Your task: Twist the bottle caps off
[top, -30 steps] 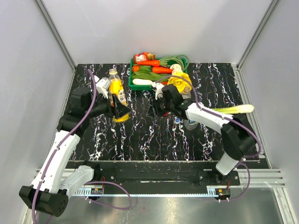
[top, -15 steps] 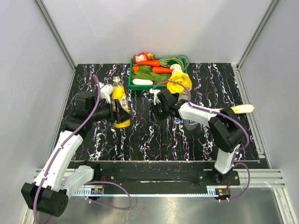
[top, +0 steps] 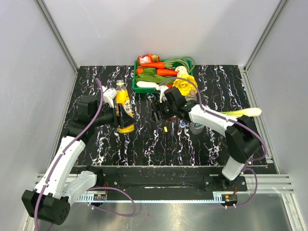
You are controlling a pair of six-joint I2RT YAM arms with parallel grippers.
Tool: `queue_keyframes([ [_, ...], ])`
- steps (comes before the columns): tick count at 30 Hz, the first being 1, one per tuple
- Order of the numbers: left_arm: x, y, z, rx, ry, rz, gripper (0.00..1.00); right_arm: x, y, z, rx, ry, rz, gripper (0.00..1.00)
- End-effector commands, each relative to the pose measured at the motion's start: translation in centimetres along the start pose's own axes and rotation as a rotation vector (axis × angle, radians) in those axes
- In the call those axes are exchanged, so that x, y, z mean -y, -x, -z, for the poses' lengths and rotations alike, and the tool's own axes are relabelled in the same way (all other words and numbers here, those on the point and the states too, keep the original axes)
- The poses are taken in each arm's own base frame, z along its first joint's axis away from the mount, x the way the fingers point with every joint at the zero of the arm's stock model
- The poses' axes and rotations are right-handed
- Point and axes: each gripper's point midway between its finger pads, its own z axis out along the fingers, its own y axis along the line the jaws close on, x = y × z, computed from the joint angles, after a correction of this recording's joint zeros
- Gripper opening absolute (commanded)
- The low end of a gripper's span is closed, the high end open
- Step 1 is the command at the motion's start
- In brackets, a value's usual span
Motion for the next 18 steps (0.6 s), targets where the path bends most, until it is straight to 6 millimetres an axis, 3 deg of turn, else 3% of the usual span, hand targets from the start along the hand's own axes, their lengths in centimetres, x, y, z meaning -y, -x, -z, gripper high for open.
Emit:
queue_keyframes([
  [1, 1.0, 1.4, 0.2, 0.047, -0.045, -0.044, 0.09, -2.1, 5.1, 3.3, 0.152, 0.020, 0.040, 0.79],
  [12, 1.1, 1.0, 0.0, 0.033, -0.059, -0.043, 0.11, -3.4, 6.7, 5.4, 0.205, 0.063, 0.034, 0.89],
  [18, 0.4, -0.2, -0.5, -0.004, -0.057, -0.026, 0.12, -5.5, 8.5, 8.7, 0.275, 0.138, 0.018, 0.97],
])
